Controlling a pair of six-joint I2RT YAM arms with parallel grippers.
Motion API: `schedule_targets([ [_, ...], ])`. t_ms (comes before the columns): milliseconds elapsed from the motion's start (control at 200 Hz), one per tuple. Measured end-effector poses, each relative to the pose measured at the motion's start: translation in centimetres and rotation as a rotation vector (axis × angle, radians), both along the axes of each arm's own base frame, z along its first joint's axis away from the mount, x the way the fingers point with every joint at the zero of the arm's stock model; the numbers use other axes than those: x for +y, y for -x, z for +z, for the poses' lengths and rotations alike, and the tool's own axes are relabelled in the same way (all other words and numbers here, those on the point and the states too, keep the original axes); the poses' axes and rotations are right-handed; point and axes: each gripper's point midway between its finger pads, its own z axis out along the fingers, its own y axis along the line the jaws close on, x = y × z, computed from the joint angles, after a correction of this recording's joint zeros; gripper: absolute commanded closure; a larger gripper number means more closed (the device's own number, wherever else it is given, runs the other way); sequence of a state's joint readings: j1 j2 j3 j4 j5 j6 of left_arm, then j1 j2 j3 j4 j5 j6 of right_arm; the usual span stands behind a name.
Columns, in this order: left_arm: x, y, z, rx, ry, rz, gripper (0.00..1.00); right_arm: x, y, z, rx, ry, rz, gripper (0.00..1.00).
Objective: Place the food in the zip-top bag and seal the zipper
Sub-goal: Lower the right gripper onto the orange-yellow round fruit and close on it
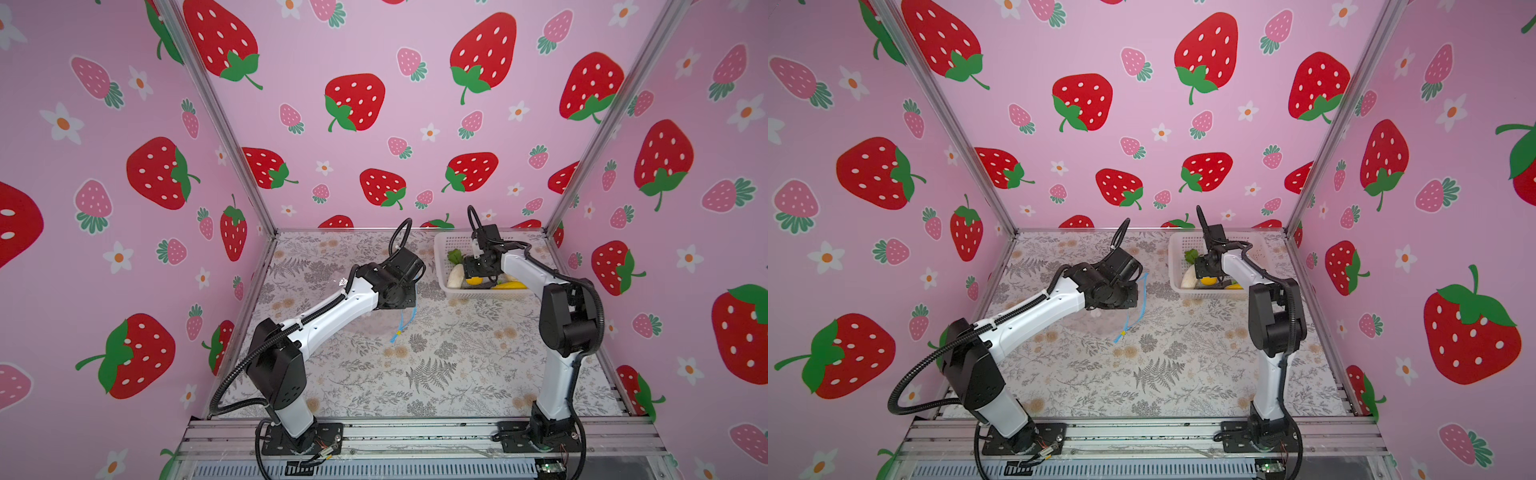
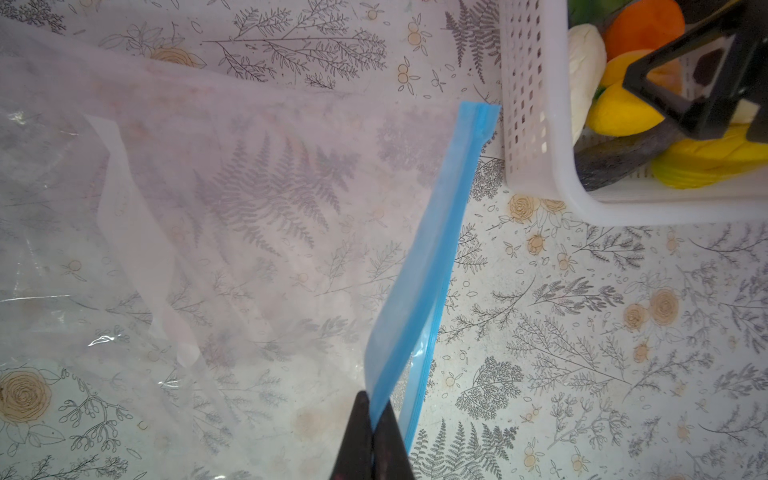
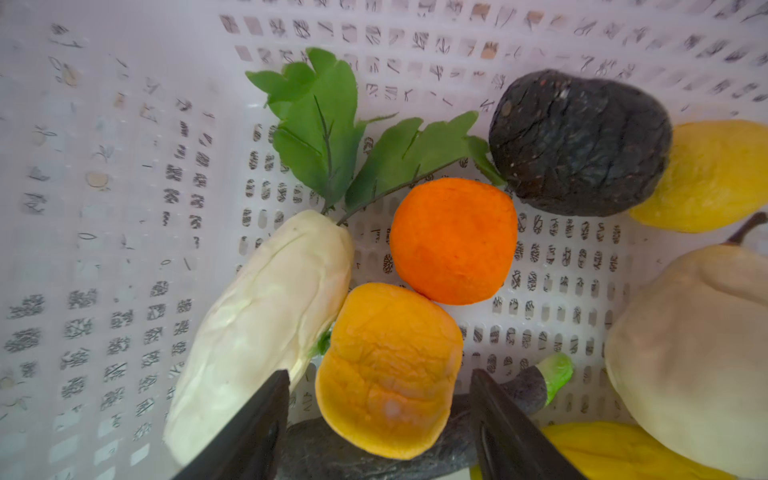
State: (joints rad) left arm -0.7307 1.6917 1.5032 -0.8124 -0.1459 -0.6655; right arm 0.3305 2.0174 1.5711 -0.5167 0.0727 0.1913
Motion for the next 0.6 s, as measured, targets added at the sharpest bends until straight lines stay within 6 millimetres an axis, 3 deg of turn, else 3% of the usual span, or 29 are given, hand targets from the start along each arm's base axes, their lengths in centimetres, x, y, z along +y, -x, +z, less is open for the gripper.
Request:
schedule_targets([
  [255,0.0,0.0,0.0,0.002,0.003,0.007,1.00,-0.9,-0.1,-2.9,0.056,0.017,-0.015,0.27],
  [600,0.0,0.0,0.0,0.003,0.006,0.010,1.00,-0.1,-1.0,-3.7,0.071,-0.030,-0.006,0.39],
])
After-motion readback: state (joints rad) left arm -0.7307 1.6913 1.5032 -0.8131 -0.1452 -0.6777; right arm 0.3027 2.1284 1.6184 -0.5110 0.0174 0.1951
